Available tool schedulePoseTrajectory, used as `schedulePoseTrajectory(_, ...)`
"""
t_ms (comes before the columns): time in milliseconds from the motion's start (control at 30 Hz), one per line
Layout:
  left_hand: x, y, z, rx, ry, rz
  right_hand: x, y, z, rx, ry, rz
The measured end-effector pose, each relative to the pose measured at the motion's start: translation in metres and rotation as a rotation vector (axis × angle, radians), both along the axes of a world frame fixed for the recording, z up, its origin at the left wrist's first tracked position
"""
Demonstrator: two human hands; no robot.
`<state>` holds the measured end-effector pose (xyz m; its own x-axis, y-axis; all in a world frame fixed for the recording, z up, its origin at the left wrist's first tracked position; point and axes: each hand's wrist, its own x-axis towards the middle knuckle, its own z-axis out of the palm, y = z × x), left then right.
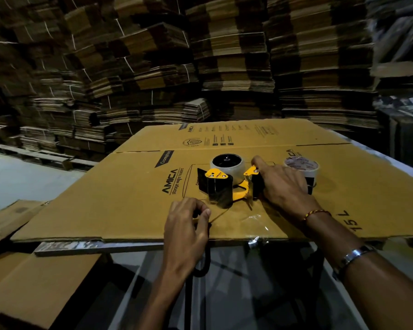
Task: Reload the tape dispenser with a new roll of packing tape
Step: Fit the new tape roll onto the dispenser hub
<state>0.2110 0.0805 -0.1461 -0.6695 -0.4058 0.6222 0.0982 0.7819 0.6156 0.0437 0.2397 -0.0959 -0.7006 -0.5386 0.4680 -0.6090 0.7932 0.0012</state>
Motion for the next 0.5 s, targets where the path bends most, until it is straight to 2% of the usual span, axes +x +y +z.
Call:
schedulePoseTrajectory(200,0.003,0.022,-0.01,-0.042,0.113,0.009,0.001,0.001,-0.002,-0.014,0.021,0.002)
schedulePoseTrajectory(500,0.002,0.032,-0.012,-0.041,0.089,0.028,0.006,0.002,0.002,-0.042,-0.04,0.029)
